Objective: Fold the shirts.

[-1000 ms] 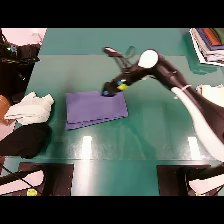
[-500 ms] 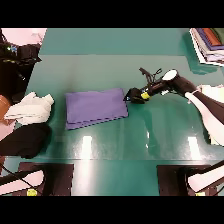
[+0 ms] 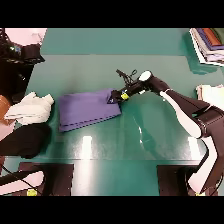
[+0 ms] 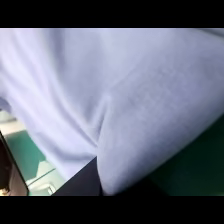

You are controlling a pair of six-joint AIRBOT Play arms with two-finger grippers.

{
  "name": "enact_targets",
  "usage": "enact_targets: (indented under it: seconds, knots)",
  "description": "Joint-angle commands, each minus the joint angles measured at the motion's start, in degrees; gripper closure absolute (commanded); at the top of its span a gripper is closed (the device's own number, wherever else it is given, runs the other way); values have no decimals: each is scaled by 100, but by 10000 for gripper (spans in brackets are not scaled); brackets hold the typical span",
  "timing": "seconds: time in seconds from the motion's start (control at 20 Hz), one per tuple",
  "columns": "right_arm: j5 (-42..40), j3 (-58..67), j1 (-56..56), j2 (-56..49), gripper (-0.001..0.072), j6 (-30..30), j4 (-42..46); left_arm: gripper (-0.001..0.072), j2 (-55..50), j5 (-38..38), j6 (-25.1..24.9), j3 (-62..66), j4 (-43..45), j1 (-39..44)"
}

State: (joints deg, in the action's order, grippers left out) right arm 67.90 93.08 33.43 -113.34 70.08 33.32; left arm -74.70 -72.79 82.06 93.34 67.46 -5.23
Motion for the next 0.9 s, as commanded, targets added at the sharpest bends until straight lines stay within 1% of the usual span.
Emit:
enact_targets:
  seconds: [0.0, 0.1, 0.25, 0.45, 0.5, 0.65, 0.75, 0.85]
  knots:
    - [87, 396, -144, 116, 699, -90, -13, 687, 7, 114, 2, -2, 83, 470]
    - [111, 396, -643, 496, 699, 68, 199, 687, 4, 122, 2, -2, 114, 800]
    - [179, 396, -1698, 1244, 699, 610, 1200, 687, 7, 122, 2, -2, 111, 1178]
    - [439, 396, -3484, 2090, 698, 1060, 2120, 686, 7, 125, 28, -2, 68, 1379]
    - [501, 396, -3939, 2225, 699, 1115, 2236, 686, 7, 125, 55, -2, 66, 1379]
    - [586, 396, -5344, 2474, 699, 1257, 2227, 686, 7, 138, 120, -2, 66, 1379]
    - [557, 396, -6089, 2524, 699, 1333, 2216, 686, 4, 197, 201, -2, 63, 1377]
    - [562, 396, -6610, 2511, 699, 1346, 2175, 686, 4, 291, 225, -2, 57, 1379]
